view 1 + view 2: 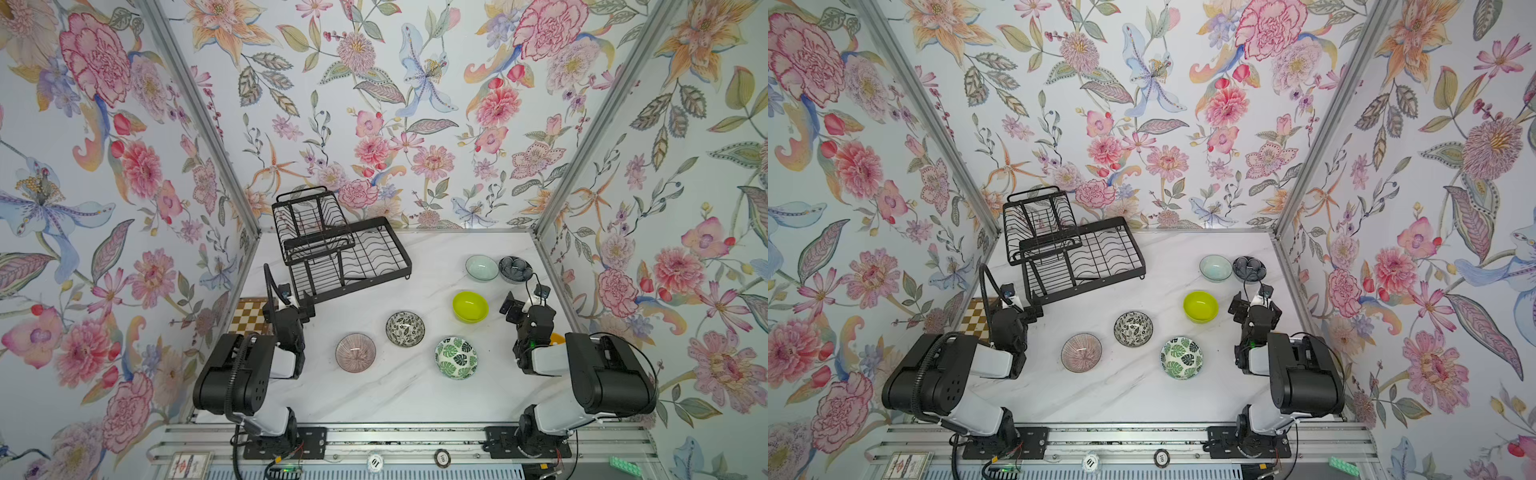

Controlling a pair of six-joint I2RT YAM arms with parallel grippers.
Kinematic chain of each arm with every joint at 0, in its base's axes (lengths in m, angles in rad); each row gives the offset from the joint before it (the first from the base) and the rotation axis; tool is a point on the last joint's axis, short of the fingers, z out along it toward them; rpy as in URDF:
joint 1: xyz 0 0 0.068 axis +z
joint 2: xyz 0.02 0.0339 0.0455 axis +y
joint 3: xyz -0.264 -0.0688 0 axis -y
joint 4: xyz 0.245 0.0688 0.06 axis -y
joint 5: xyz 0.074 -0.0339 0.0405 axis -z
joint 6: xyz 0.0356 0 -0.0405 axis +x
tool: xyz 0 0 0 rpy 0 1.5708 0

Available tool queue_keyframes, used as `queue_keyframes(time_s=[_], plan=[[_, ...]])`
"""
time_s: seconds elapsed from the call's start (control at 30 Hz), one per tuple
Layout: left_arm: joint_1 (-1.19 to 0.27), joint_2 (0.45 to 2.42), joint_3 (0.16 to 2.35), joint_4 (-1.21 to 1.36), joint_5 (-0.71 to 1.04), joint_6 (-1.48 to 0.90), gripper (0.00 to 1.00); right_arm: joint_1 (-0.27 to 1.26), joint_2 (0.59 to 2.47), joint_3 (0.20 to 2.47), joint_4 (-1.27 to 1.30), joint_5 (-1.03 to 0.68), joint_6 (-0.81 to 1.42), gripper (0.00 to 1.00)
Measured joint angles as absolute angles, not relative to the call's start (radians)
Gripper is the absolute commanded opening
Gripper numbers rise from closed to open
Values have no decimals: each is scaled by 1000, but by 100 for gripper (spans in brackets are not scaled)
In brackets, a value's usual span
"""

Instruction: Load the bowls into the dish rack

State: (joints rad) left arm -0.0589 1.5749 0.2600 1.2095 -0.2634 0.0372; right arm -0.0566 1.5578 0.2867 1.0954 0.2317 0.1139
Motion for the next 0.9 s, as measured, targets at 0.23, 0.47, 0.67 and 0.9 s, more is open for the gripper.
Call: queue_keyframes(time_s=[0.23,0.47,0.67,0.9], plan=[[-59,1575,260,1209,-261,37,99,-57,1558,287,1095,231,113,98],[-59,1575,260,1209,-260,37,99,-54,1558,287,1095,232,113,98],[-59,1575,260,1209,-260,37,99,-54,1558,287,1095,231,113,99],[-59,1575,260,1209,-253,37,99,-54,1558,287,1095,232,113,98]])
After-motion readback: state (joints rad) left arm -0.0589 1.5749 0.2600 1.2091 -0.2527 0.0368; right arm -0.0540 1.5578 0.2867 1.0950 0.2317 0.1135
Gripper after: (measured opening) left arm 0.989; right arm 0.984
